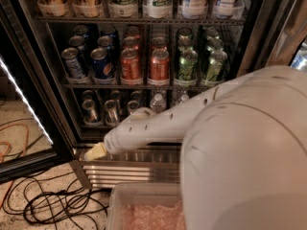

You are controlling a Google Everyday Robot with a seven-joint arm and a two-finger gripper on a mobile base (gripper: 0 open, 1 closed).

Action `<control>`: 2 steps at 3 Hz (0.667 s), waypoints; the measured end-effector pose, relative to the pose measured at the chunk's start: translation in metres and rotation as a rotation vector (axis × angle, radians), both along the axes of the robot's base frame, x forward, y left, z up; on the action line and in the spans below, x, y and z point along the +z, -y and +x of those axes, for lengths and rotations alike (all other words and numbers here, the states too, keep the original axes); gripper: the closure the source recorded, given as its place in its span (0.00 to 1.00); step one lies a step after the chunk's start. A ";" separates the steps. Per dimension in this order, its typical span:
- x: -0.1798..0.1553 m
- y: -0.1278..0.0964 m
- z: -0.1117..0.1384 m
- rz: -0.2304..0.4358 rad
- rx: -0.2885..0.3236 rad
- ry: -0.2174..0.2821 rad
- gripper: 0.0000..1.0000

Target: Pick redbull can from bottom shelf of fridge

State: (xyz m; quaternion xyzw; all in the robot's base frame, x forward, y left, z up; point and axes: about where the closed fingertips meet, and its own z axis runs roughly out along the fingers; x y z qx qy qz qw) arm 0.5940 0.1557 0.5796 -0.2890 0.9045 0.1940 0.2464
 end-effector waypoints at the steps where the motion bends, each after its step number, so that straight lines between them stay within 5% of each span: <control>1: 0.014 -0.014 0.030 0.066 -0.129 0.000 0.01; 2: 0.018 -0.024 0.050 0.104 -0.223 -0.010 0.07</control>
Offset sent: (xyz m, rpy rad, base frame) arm 0.0568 0.0505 0.0145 0.1465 0.0110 -0.3517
